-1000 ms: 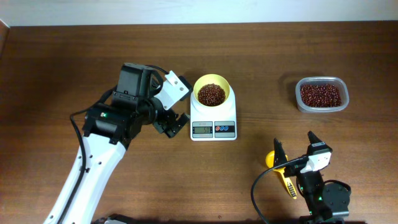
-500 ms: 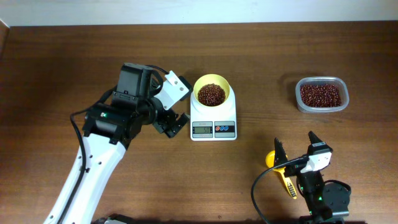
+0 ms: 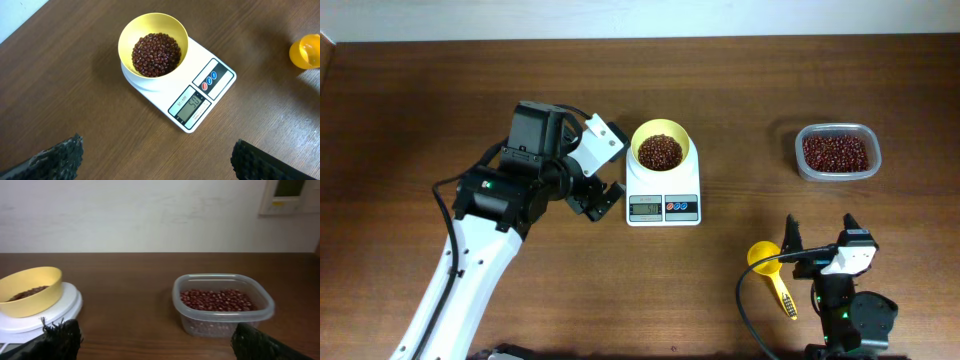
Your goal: Scoop item into bowl and weigh 50g on scale
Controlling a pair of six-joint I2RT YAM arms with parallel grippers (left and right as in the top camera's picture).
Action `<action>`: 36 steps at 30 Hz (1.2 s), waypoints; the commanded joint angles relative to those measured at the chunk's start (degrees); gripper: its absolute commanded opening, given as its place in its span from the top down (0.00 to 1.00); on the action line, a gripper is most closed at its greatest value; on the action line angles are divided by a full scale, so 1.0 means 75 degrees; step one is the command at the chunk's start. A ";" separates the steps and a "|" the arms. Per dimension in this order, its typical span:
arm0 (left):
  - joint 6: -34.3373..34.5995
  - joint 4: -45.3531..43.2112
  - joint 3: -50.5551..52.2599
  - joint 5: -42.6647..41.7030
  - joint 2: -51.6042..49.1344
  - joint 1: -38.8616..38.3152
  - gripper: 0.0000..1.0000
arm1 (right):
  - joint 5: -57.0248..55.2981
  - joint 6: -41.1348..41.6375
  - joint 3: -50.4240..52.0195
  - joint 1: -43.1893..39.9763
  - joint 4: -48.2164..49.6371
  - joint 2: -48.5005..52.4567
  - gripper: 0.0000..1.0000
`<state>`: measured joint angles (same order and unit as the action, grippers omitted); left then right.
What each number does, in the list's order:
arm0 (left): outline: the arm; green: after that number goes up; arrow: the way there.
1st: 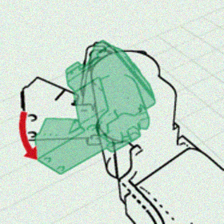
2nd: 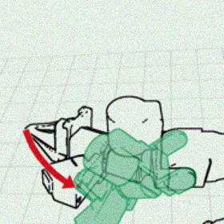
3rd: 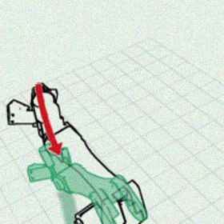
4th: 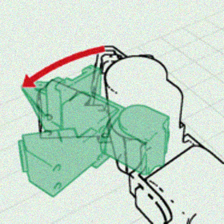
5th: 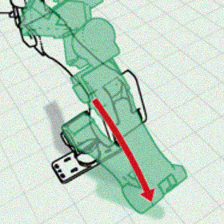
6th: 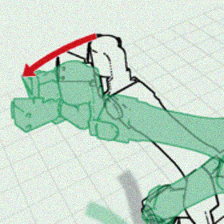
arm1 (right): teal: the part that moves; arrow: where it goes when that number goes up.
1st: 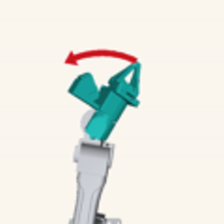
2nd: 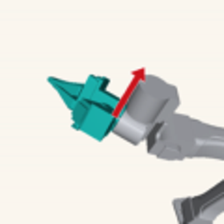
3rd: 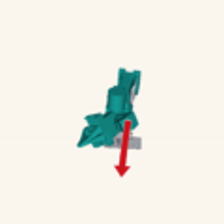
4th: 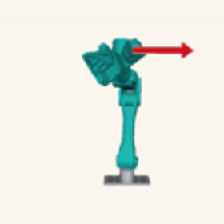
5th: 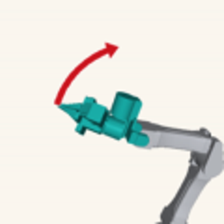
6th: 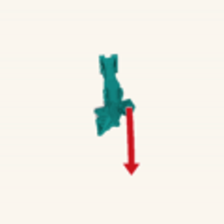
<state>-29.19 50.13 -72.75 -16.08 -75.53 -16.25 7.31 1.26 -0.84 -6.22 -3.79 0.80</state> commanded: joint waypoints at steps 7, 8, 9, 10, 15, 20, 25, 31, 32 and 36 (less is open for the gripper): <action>-0.0119 -0.0006 -0.0114 -0.0003 0.0073 0.0052 0.01 | -0.0061 0.0029 0.0070 -0.0082 0.0000 -0.0082 0.01; -0.0119 -0.0009 -0.0114 -0.0003 0.0073 0.0052 0.01 | -0.0064 0.0029 0.0070 -0.0079 0.0000 -0.0082 0.01; -0.0119 -0.0006 -0.0114 -0.0003 0.0073 0.0052 0.01 | -0.0064 0.0029 0.0070 -0.0076 -0.0003 -0.0079 0.01; -0.0119 -0.0006 -0.0114 -0.0003 0.0073 0.0052 0.01 | -0.0064 0.0029 0.0070 -0.0076 -0.0003 -0.0079 0.01; -0.0119 -0.0009 -0.0114 -0.0003 0.0073 0.0052 0.01 | -0.0064 0.0029 0.0070 -0.0076 -0.0003 -0.0079 0.01; -0.0119 -0.0006 -0.0114 -0.0003 0.0073 0.0052 0.01 | -0.0064 0.0029 0.0070 -0.0076 -0.0003 -0.0079 0.01; 0.1142 0.1189 -0.0114 0.0119 0.0143 0.0119 0.01 | -0.0064 0.0029 0.0070 -0.0076 -0.0003 -0.0079 0.01; 0.2288 0.2471 -0.0020 0.0391 0.1664 0.0886 0.01 | -0.0064 0.0029 0.0070 -0.0076 -0.0003 -0.0079 0.01; 0.2745 0.2530 0.0079 0.0624 0.1993 0.0898 0.01 | -0.0061 0.0029 0.0070 -0.0076 -0.0003 -0.0079 0.01; 0.3051 0.2550 0.1000 0.0880 0.3972 0.0898 0.01 | -0.0061 0.0029 0.0070 -0.0076 -0.0003 -0.0079 0.01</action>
<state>-9.91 69.41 -69.78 -12.01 -53.71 -9.82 7.31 1.30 -0.84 -6.57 -3.77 0.82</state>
